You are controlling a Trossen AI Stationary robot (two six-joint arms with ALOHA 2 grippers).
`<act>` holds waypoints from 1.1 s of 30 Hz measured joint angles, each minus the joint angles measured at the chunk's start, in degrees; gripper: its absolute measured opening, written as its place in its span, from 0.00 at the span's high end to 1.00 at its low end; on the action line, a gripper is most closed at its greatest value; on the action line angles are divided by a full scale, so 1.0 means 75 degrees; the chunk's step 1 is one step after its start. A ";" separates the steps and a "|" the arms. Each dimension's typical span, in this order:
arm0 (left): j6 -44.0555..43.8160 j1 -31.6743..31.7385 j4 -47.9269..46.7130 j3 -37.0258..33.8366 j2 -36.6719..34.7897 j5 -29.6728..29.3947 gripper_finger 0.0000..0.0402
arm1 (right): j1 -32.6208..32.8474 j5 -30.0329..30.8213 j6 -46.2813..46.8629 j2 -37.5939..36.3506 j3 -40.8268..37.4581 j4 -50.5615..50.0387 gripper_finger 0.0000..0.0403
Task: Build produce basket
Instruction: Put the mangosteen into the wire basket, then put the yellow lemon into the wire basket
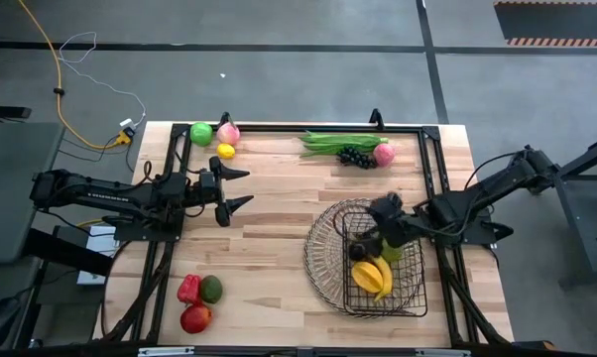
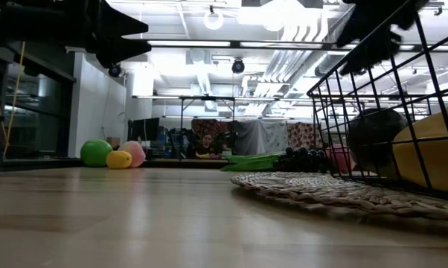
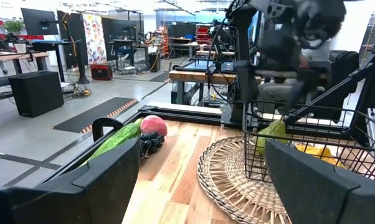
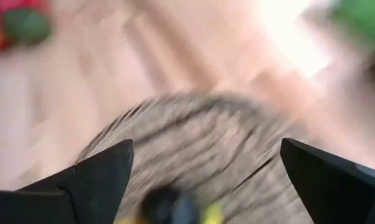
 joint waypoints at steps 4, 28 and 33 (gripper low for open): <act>0.0000 0.0001 0.0000 0.0000 0.0000 -0.0001 0.18 | -0.0824 -0.0064 -0.0745 0.0000 0.0101 0.0000 0.03; 0.0155 -0.0002 0.0215 0.0000 -0.0002 0.0472 0.18 | -0.5205 -0.5034 -0.4674 0.0224 -0.3950 1.1657 0.03; 0.0083 -0.0002 0.0204 0.0000 -0.0002 0.0490 0.18 | -0.5021 -0.5044 -0.4686 0.0224 -0.3950 1.1621 0.03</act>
